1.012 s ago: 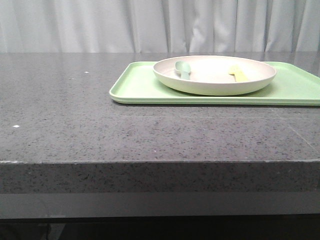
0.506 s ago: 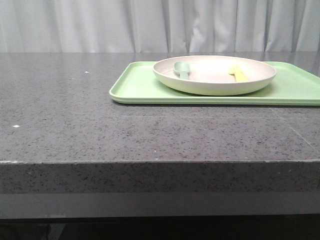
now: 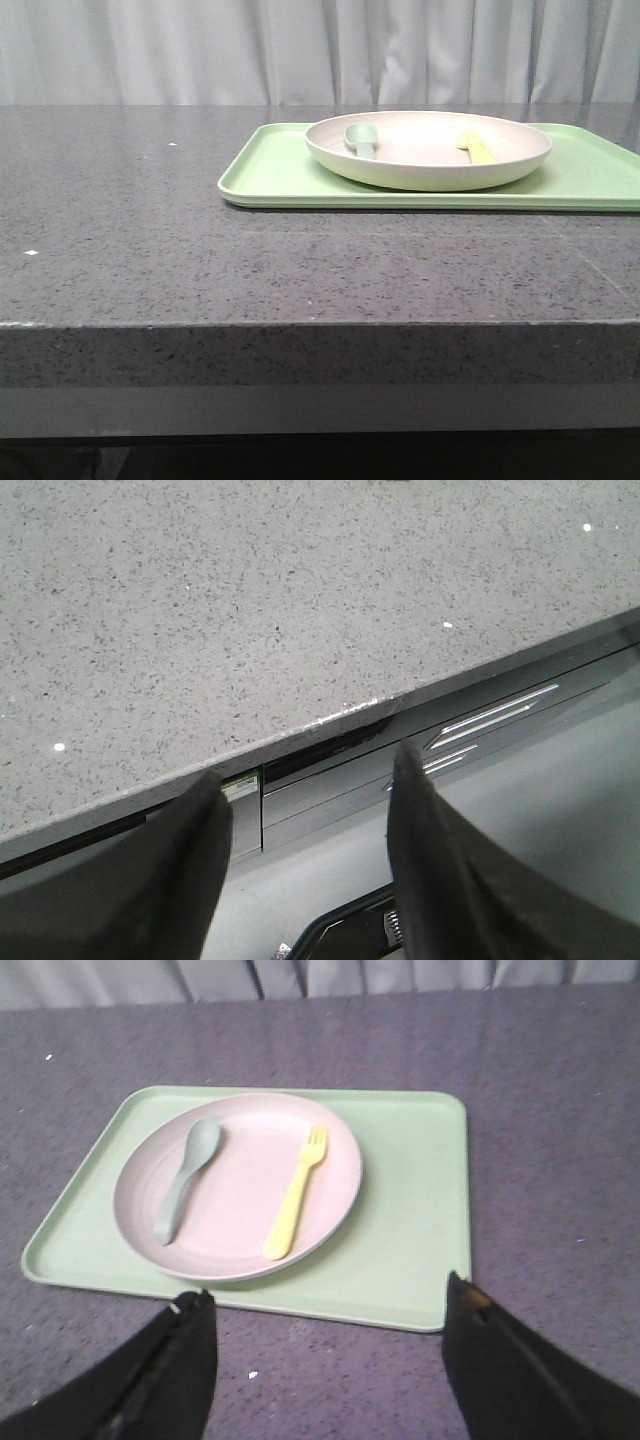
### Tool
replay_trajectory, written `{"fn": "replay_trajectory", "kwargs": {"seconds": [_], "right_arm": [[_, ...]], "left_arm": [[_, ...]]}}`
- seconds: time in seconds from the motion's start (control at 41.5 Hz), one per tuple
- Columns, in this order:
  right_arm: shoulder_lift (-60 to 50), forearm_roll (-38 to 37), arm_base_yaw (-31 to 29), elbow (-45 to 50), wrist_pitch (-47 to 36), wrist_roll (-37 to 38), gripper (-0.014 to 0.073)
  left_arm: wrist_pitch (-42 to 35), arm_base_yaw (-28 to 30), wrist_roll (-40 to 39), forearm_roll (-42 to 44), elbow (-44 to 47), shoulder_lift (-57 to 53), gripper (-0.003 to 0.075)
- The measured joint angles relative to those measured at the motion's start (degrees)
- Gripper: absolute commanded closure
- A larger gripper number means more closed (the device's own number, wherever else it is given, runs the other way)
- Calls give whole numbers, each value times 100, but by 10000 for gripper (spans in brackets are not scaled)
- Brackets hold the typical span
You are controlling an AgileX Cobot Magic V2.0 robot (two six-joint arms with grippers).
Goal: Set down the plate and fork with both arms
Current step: 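Lower the right gripper over the yellow fork on the plate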
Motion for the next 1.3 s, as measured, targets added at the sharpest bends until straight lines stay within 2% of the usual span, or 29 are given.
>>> {"fn": "replay_trajectory", "kwargs": {"seconds": [0.12,0.217,0.458,0.651,0.988,1.108,1.301], "right_arm": [[720,531,258,-473,460,-603,86],[1287,705,530,-863,787,-800,86],[2719,697,877,-1973,1546,-328,86],[3928,289,1049,-2874,2021,193,86],[5537,-1453,1598,-4295,2500,1669,86],[5945,-1631,1598,-4720,2509,1989,86],[6442,-1666,1598,-5154,2509,2096,86]], "left_arm": [[0,0,0,0,0,0,362],[0,0,0,0,0,0,362],[0,0,0,0,0,0,362],[0,0,0,0,0,0,362],[-10,0,0,0,0,0,362],[-10,0,0,0,0,0,362],[-10,0,0,0,0,0,362]]}}
